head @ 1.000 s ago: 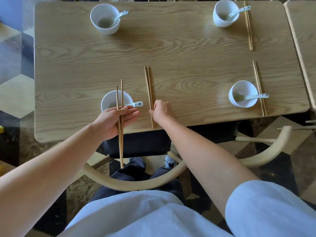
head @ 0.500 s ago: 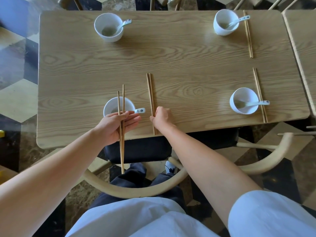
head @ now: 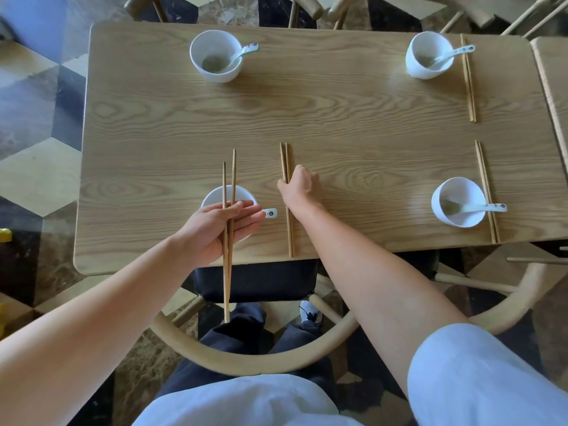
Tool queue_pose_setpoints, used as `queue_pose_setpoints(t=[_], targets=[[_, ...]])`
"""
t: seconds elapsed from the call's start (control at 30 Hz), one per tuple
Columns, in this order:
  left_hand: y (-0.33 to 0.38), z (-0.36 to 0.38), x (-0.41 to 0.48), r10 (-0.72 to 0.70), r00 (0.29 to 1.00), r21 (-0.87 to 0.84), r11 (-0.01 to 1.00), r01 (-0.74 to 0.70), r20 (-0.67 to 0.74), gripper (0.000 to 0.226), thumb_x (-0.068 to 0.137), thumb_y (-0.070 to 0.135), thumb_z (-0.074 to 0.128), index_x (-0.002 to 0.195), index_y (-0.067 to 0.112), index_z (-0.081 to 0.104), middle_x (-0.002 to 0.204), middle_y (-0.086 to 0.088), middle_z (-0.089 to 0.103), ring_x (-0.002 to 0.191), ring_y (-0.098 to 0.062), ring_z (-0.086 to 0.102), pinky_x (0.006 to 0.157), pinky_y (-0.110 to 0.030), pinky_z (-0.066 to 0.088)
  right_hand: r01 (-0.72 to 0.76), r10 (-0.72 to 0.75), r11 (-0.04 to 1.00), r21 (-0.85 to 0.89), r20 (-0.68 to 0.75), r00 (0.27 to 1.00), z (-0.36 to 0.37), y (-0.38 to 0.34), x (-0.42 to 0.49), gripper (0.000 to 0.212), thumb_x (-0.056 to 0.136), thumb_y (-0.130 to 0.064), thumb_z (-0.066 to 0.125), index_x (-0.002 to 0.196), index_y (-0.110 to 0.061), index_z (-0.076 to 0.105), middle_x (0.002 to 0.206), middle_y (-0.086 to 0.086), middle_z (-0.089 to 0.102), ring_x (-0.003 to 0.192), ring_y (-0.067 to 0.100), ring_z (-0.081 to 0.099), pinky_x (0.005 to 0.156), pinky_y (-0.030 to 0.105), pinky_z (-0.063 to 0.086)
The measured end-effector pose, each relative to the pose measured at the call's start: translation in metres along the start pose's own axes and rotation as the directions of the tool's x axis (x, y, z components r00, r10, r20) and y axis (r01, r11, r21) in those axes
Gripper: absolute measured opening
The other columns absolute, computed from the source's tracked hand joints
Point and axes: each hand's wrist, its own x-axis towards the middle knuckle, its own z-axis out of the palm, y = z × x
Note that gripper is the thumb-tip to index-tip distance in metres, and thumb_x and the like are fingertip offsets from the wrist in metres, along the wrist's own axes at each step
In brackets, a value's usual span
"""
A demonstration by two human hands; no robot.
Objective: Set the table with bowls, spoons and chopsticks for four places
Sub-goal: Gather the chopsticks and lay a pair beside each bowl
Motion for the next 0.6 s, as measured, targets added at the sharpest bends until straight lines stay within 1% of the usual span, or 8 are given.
queue_pose_setpoints(t=[0.2,0.33,0.47,0.6], targets=[[0.006,-0.005,0.004,-0.008,1.000,0.009,1.000,0.008,0.008,0.027,0.104,0.006,0.048,0.122,-0.007,0.061,0.116,-0.021,0.074,0.107,-0.030,0.073,0.077,-0.035,0.063,0.007,-0.006,0.999,-0.043,0.016,1.000,0.006,-0.001,0.007,0.016,0.090,-0.017,0.064,0.098,-0.004,0.063,0.107,0.017,0.068,0.100,0.033,0.065,0.072,0.027,0.042],[0.013,-0.009,0.006,-0.014,1.000,0.018,1.000,0.014,0.005,0.027,0.104,0.006,0.047,0.122,-0.008,0.061,0.115,-0.020,0.074,0.106,-0.029,0.074,0.076,-0.034,0.063,0.013,-0.012,0.998,-0.059,0.014,1.000,0.007,-0.001,0.008,0.015,0.090,-0.016,0.063,0.098,-0.003,0.063,0.107,0.017,0.068,0.100,0.033,0.065,0.076,0.029,0.045],[0.018,-0.010,0.008,-0.010,1.000,0.024,1.000,0.010,0.003,0.026,0.103,0.005,0.048,0.121,-0.008,0.062,0.114,-0.021,0.075,0.104,-0.028,0.074,0.074,-0.034,0.063,0.004,-0.004,0.998,-0.067,0.005,1.000,0.009,-0.002,0.009,0.013,0.090,-0.015,0.063,0.097,-0.004,0.064,0.106,0.016,0.069,0.100,0.032,0.066,0.072,0.026,0.041],[0.019,-0.011,0.008,-0.008,1.000,0.030,1.000,0.008,0.008,0.025,0.103,0.005,0.048,0.119,-0.007,0.063,0.113,-0.020,0.075,0.104,-0.028,0.074,0.075,-0.034,0.063,-0.003,0.003,0.998,-0.066,0.002,1.000,0.010,-0.002,0.010,0.017,0.090,-0.017,0.064,0.099,-0.004,0.064,0.108,0.017,0.069,0.101,0.032,0.065,0.075,0.028,0.046]])
